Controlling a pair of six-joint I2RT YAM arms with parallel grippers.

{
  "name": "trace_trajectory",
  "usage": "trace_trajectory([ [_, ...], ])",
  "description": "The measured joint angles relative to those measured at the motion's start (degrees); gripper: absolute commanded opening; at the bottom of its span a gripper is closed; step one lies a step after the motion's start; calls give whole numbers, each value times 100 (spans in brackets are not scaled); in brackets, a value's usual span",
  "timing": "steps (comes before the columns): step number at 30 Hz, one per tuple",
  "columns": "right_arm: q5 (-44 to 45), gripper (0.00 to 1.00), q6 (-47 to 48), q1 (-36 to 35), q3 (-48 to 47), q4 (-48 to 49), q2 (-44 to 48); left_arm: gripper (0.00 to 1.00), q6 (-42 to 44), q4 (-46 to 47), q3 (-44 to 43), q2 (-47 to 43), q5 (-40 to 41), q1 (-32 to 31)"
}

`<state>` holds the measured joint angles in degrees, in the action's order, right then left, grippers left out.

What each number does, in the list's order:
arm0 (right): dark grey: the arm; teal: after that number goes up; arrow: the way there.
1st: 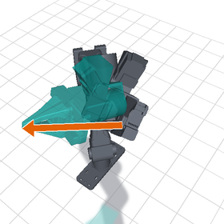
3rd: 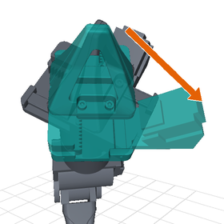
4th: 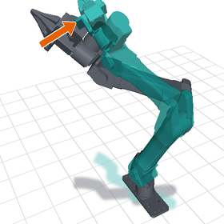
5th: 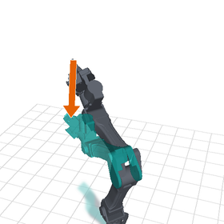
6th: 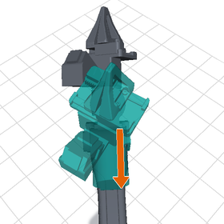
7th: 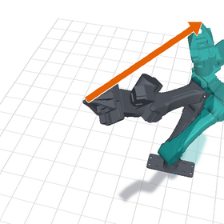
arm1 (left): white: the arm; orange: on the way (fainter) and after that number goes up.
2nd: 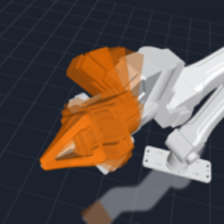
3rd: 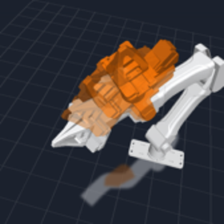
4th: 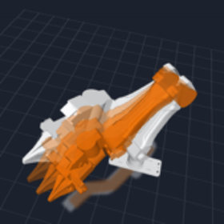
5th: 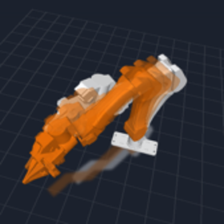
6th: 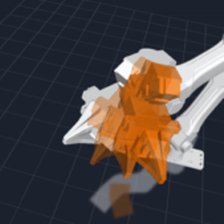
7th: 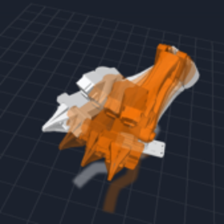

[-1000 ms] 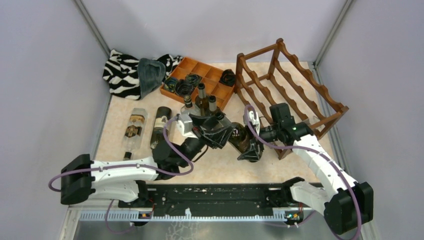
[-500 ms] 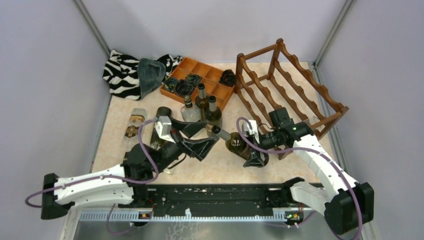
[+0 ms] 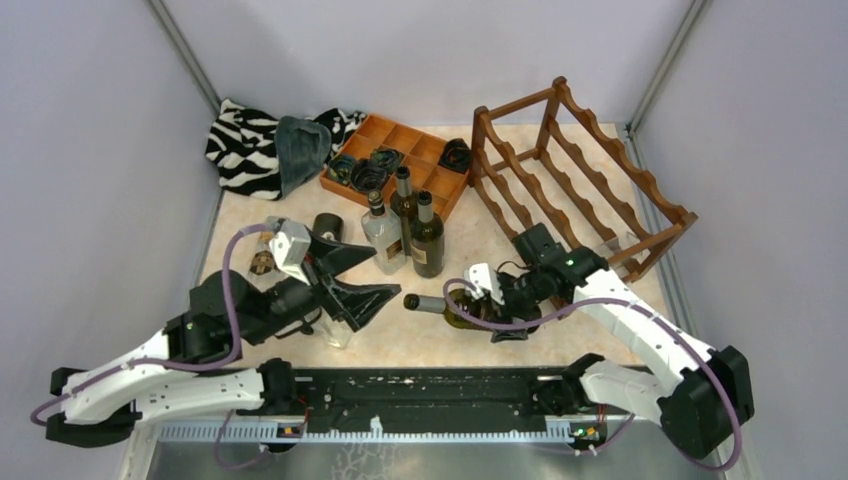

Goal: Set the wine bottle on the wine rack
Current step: Adjust the wine bottle at the center of the board.

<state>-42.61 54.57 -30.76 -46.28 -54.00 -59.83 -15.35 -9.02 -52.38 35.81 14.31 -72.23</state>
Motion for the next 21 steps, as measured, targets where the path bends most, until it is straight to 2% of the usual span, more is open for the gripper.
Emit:
trace_trajectory([
  [6, 1283, 0, 31, -874, 0, 181, -271, 99, -48, -824, -79, -538, 66, 0],
  [11, 2186, 0, 105, -1493, -2, 393, -614, 99, -374, -883, 426, -1104, 199, 0],
  [16, 3130, 0, 420, -1974, -2, 675, -942, 99, -667, -1001, 901, -1095, 201, 0],
  [21, 3775, 9, 955, -2162, 9, 907, -1165, 99, -811, -1060, 951, -981, 201, 0],
])
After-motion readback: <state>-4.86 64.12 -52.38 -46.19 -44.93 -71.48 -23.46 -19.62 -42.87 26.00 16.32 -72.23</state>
